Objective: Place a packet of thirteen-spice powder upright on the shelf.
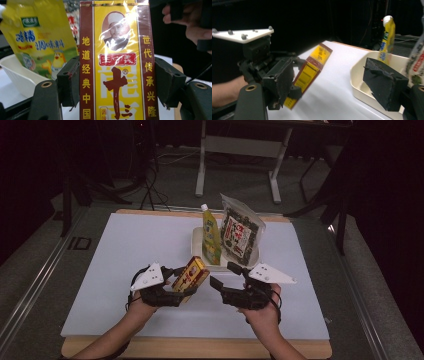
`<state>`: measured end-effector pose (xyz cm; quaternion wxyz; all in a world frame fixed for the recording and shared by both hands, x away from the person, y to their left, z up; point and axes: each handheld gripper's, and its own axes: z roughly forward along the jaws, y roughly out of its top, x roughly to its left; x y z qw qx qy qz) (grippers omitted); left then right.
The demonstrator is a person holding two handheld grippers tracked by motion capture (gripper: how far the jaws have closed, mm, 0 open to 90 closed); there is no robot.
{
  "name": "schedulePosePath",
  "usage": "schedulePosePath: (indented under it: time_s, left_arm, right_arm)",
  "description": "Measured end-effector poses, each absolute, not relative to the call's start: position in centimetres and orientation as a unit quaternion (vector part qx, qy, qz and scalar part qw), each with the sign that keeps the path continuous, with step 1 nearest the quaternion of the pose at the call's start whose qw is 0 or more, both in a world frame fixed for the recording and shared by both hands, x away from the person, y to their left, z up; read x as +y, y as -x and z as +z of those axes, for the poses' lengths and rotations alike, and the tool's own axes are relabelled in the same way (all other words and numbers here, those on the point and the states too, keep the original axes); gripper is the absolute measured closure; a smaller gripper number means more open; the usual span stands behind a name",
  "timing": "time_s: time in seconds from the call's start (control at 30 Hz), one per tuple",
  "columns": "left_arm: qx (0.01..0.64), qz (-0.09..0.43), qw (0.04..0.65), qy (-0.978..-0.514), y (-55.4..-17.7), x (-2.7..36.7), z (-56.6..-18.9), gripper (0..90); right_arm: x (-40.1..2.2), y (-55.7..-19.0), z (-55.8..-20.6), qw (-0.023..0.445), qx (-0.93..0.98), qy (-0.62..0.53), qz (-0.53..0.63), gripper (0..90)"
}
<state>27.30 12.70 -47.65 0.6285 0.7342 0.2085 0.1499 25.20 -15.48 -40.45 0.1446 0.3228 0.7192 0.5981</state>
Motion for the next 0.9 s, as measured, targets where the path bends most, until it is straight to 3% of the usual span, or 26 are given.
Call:
schedulePosePath:
  time_s: [0.3, 0.4, 0.57, 0.63, 0.9]
  left_arm:
    - [0.186, 0.178, 0.644, -0.72, -26.7, 11.9, -48.0, 31.9]
    - [0.186, 0.178, 0.651, -0.714, -26.7, 11.7, -48.0, 31.9]
    - [0.187, 0.181, 0.653, -0.711, -26.6, 11.3, -48.2, 31.8]
    - [0.189, 0.183, 0.656, -0.708, -26.6, 11.3, -48.3, 31.7]
    - [0.211, 0.213, 0.634, -0.712, -26.6, 11.0, -48.6, 30.0]
  right_arm:
    - [-13.2, -25.8, -40.9, 0.135, 0.724, -0.337, 0.586, 26.2]
    - [-12.3, -25.9, -41.2, 0.124, 0.723, -0.344, 0.586, 32.3]
    - [-11.4, -25.9, -41.3, 0.116, 0.717, -0.365, 0.583, 50.7]
    - [-11.2, -25.8, -41.3, 0.132, 0.709, -0.373, 0.585, 55.3]
    - [-10.3, -26.0, -41.2, 0.118, 0.708, -0.401, 0.57, 66.3]
